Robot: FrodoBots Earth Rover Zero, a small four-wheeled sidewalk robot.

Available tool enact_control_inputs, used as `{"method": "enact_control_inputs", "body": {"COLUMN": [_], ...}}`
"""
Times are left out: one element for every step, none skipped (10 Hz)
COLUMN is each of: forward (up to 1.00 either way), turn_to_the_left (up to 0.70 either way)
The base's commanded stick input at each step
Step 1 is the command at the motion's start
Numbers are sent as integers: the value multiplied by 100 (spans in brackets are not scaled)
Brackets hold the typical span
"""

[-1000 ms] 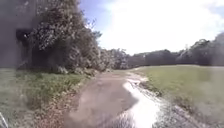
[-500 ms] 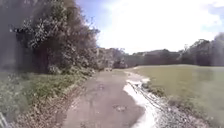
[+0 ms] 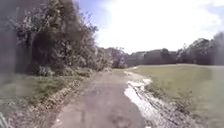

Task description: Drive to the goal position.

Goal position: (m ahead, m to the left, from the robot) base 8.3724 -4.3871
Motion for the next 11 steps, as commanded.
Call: {"method": "enact_control_inputs", "body": {"forward": [70,70,70,70,70,70,70,70,70,70,70], "turn_to_the_left": [0,0,0,0,0,0,0,0,0,0,0]}}
